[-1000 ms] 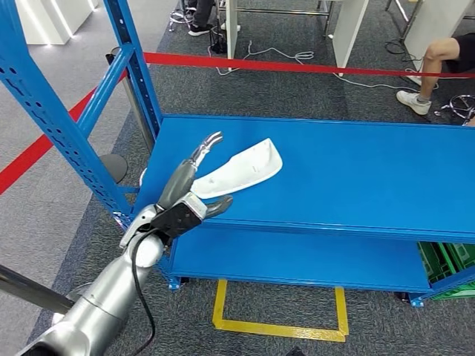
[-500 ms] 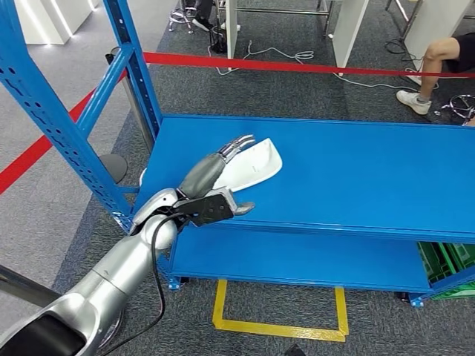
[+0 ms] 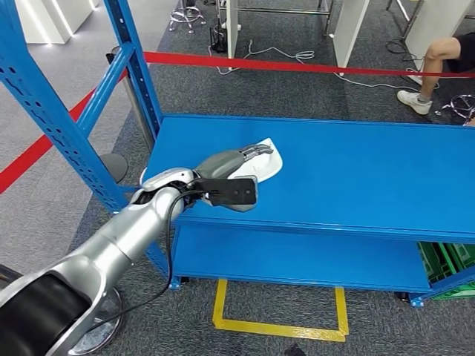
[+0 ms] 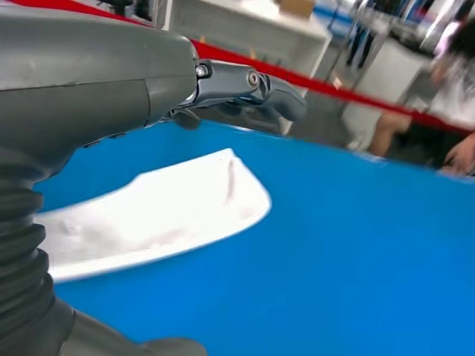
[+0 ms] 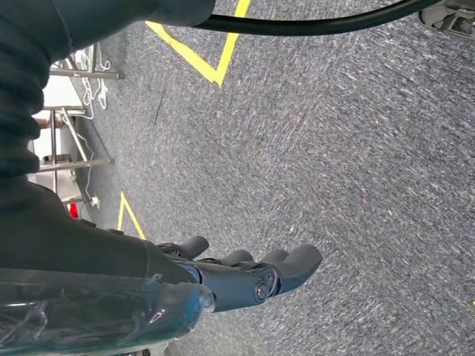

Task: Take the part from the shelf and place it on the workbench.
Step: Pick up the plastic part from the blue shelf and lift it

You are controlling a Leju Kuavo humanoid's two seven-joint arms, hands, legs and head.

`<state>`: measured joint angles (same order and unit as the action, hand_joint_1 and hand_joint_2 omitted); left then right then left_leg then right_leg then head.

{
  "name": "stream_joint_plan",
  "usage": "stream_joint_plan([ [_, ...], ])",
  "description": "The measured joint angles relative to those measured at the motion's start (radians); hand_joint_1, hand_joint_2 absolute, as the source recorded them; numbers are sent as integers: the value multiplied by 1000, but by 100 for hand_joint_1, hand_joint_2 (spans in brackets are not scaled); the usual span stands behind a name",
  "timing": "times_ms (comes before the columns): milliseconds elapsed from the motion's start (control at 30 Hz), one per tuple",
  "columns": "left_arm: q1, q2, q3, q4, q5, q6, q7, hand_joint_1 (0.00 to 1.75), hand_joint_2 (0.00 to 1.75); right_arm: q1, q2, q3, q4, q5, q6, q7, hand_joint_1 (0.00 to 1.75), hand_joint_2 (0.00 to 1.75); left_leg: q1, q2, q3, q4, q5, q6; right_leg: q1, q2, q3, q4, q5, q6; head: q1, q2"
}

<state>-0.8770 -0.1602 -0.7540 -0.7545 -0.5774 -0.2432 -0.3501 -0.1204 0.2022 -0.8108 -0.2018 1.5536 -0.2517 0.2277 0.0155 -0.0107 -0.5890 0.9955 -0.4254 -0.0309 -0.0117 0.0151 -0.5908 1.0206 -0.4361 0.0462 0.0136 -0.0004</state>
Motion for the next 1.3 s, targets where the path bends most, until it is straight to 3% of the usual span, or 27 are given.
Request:
stream_joint_plan([
  [133,-54,-2,-19,52,0,-19,11,0,175,0,0,0,0,0,0,0,0,175,0,0,0,0,0,0,0,0,0,0,0,0,0,0],
  [567,-122,-7,-79,148,-5,-81,46,0,175,0,0,0,0,0,0,-5,0,175,0,0,0,0,0,0,0,0,0,0,0,0,0,0],
  [867,-121,-16,-119,207,-3,-96,61,0,175,0,0,0,0,1,-1,-6,0,175,0,0,0,0,0,0,0,0,0,0,0,0,0,0],
  [1300,-87,-27,-172,336,-47,-24,207,0,175,0,0,25,0,-5,-3,21,0,175,0,0,0,0,0,0,0,0,0,0,0,0,0,0],
])
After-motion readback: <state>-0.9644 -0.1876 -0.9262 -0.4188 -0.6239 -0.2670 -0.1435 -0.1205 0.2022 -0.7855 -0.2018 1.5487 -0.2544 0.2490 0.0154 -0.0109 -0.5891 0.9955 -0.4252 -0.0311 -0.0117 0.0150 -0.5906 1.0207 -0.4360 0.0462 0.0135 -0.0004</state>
